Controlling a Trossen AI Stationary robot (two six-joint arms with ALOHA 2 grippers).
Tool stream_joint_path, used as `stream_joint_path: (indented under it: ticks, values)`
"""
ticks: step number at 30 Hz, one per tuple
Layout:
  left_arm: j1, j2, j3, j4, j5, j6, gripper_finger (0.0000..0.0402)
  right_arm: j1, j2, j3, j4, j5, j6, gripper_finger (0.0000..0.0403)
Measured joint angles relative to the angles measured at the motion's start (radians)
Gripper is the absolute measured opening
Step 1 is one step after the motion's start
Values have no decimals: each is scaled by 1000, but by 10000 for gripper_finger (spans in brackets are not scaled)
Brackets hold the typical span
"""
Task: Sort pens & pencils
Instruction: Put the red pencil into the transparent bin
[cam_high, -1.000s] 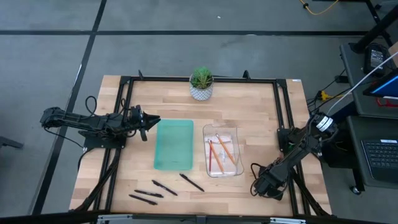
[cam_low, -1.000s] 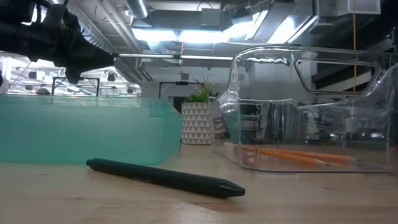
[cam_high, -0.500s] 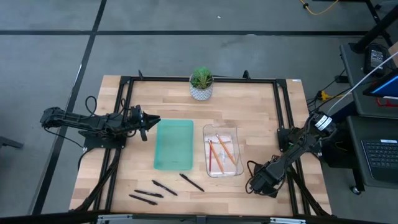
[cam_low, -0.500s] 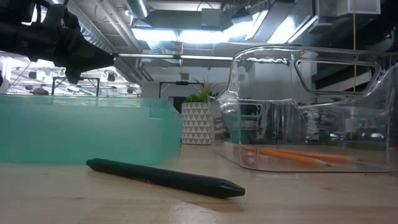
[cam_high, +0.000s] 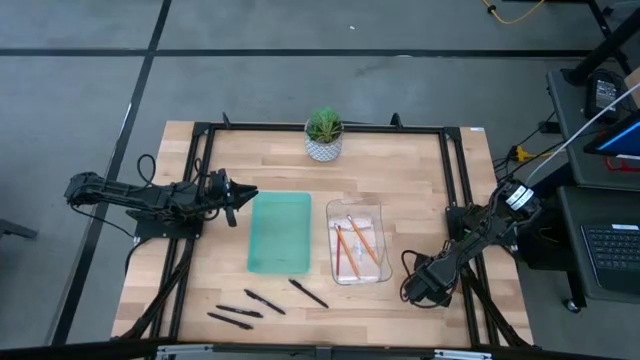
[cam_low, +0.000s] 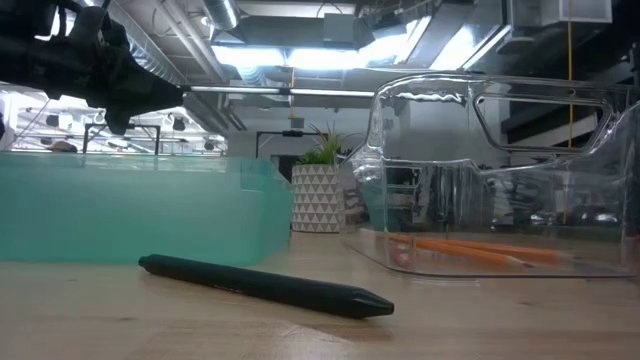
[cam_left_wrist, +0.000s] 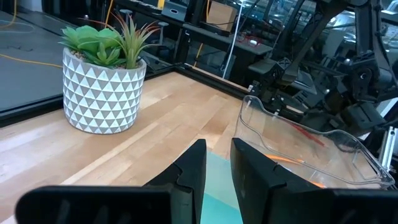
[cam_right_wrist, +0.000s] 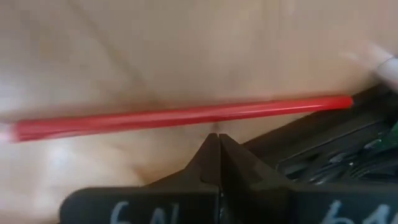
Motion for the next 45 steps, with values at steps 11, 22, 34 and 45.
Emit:
stream_joint_path:
  ticks: [11, 22, 34, 45]
  values:
    - [0, 0, 0, 0, -4, 0, 69, -7, -3, -51, -9, 73, -11, 0]
    - [0, 0, 0, 0, -5, -1, 69, -48, -3, -51, -28, 207, -25, 0]
    - [0, 0, 0, 0, -6, -1, 69, -112, -1, -23, -43, 329, -81, 0]
    - [0, 0, 0, 0, -6, -1, 69, -122, -137, 110, -233, 342, 4, 0]
